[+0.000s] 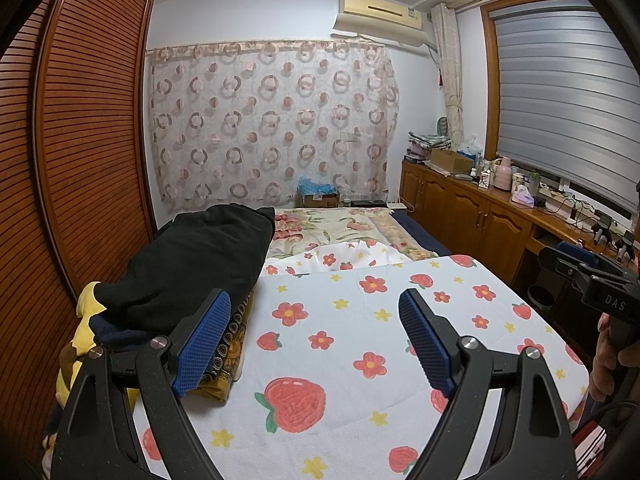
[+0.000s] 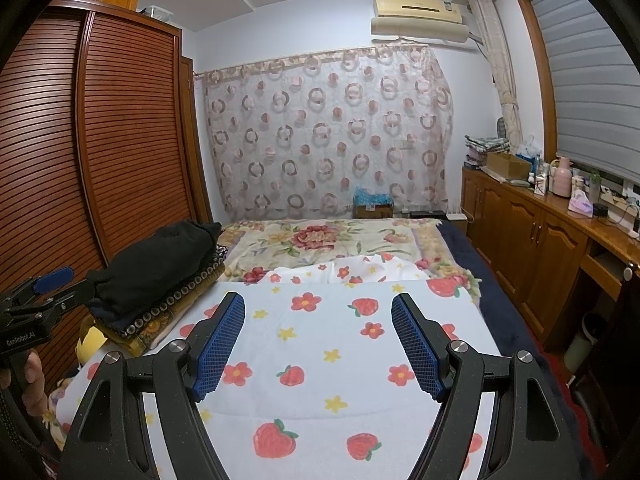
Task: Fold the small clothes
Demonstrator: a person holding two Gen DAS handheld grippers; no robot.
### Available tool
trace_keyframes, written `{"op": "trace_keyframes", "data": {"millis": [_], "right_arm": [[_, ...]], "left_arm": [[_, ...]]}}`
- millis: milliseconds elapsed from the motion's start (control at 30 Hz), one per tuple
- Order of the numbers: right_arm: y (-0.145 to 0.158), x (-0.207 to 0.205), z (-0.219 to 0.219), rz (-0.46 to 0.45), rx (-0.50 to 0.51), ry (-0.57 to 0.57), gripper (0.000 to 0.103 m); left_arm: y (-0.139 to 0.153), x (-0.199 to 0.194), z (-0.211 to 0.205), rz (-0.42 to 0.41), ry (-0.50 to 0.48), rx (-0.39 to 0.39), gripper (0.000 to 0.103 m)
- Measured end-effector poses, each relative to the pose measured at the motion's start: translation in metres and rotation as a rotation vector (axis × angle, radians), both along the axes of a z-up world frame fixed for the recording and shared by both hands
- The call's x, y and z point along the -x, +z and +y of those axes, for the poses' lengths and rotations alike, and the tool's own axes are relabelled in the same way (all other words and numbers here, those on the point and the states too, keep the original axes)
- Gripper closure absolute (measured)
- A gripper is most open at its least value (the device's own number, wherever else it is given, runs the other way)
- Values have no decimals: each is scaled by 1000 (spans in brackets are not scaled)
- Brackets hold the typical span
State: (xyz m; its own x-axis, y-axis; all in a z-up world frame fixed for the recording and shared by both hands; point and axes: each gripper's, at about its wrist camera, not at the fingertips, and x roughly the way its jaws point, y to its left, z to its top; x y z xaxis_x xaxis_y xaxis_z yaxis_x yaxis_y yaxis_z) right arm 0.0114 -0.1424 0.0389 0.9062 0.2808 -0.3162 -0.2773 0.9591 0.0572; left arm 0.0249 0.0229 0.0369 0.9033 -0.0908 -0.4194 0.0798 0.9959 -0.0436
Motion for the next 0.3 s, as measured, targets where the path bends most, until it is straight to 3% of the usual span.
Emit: {"op": "trace_keyframes", "data": {"millis": [300], "right_arm": [[0, -1, -1, 1, -1, 4, 25]], "left_arm": [[-1, 0, 0, 0, 0, -1, 16]]}}
